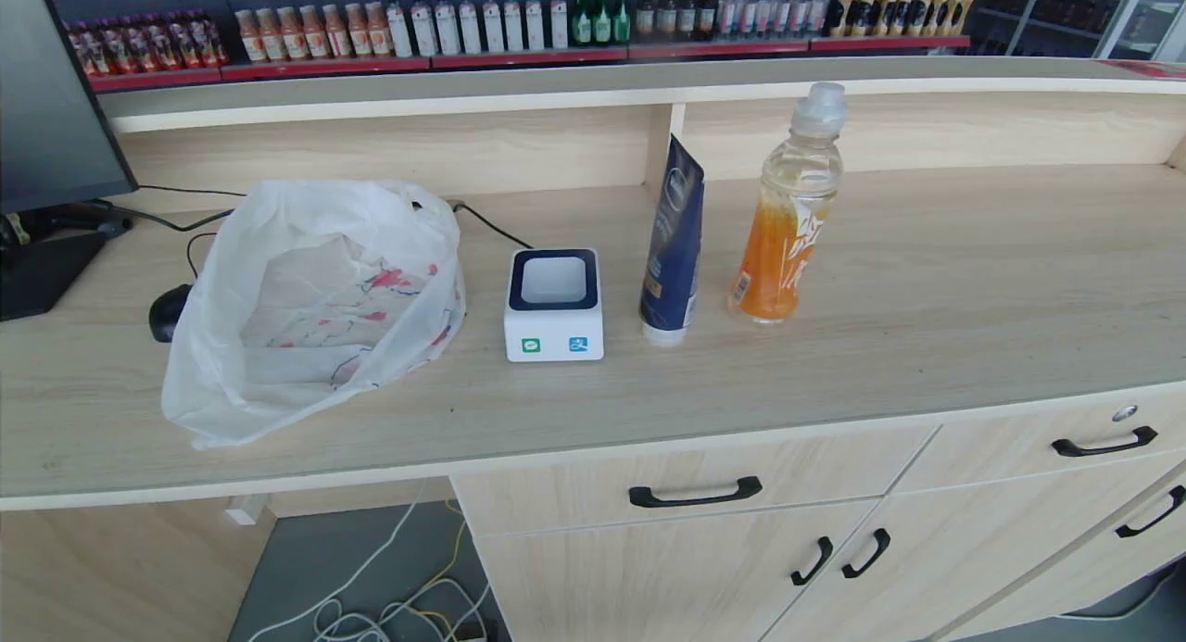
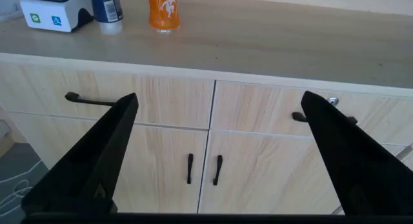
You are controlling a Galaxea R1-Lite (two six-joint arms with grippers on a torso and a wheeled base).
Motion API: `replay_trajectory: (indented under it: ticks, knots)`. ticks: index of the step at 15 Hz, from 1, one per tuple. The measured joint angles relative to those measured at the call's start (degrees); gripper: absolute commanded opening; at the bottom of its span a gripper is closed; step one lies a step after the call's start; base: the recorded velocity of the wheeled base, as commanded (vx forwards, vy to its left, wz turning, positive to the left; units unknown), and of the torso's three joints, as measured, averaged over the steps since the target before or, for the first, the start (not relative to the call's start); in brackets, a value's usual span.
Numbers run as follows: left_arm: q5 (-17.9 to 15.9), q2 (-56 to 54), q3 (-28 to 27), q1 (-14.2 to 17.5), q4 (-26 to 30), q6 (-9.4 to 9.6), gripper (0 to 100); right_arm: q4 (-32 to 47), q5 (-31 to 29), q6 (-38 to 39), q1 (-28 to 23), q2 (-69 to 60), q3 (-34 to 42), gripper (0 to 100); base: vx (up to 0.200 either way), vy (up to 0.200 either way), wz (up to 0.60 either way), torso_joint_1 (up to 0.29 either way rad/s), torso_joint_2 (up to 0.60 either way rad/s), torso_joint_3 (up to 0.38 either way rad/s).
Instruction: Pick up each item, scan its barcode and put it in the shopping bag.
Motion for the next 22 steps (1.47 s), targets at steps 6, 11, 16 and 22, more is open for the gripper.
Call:
replay_trajectory:
  ticks: [6,11,16,22]
  knots:
    - [0.0,0.0,0.0,0.0,0.0,0.0,100,-0.16,5.21,-3.63,0.24,15.49,-14.47,100,0.0,0.0,0.0,0.0,0.0,0.0]
    - [0.0,0.0,0.0,0.0,0.0,0.02,100,-0.46,8.19,-14.26,7.09,27.29,-19.63,100,0.0,0.0,0.0,0.0,0.0,0.0]
    - [0.0,0.0,0.0,0.0,0.0,0.02,100,-0.51,7.95,-20.47,18.63,38.11,-22.71,100,0.0,0.0,0.0,0.0,0.0,0.0]
    - [0.0,0.0,0.0,0.0,0.0,0.0,100,-0.79,-3.06,-19.74,28.73,49.1,-30.76,100,0.0,0.0,0.0,0.0,0.0,0.0]
